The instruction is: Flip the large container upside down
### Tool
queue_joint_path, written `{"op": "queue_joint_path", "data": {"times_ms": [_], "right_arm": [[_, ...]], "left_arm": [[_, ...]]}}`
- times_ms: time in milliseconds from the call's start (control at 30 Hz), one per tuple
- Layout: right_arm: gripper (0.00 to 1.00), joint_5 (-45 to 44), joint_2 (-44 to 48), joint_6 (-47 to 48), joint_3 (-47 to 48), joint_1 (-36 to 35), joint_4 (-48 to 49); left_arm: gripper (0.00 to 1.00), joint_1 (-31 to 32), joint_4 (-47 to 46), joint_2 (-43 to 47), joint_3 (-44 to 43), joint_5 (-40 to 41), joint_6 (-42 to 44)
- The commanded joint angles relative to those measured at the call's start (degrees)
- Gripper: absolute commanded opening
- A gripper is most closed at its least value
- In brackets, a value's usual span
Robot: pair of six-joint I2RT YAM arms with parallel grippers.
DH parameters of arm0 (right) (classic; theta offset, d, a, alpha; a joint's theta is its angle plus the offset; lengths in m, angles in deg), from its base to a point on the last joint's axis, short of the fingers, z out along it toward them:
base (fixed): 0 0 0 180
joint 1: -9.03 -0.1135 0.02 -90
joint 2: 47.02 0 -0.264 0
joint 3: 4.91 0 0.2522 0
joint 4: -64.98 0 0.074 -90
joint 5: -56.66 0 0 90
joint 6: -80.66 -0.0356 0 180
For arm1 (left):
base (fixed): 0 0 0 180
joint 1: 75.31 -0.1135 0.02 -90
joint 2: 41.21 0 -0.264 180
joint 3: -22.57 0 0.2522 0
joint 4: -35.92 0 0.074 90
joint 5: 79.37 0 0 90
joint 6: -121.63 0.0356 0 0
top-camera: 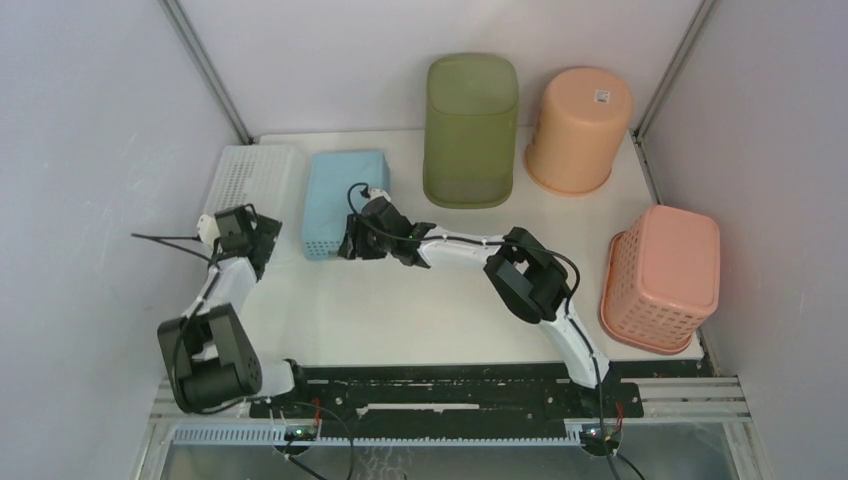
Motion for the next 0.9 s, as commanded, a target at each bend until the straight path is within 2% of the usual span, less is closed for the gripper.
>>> {"op": "queue_joint_path", "data": {"times_ms": [0,300,500,667,867], "right_arm": [[0.60,1.4,-3.3,-0.7,7.2,2.9,0.7],[0.62,6.4,-8.2,-2.1,12.9,9.5,1.2],[0.66,11.7,-11.6,-1.9,18.6,12.8,2.0],[0.68,13.3,-4.5,2.7,14.9,12.1,1.4],[0.73,6.9,15.8,10.6,-4.6,8.9,2.0]], "left_arm": [[0.97,-1.5,-6.8,-8.3,-7.3,-2.3,1.5],[0.96,-0.2,-14.7,-19.7,-15.1,-9.9,1.2],[0.97,1.6,-18.0,-21.4,-18.8,-13.2,3.6],[0.99,5.0,-15.9,-11.7,-15.1,-10.2,7.0],[1.00,11.9,-10.2,7.6,-10.8,-8.7,11.4]]}}
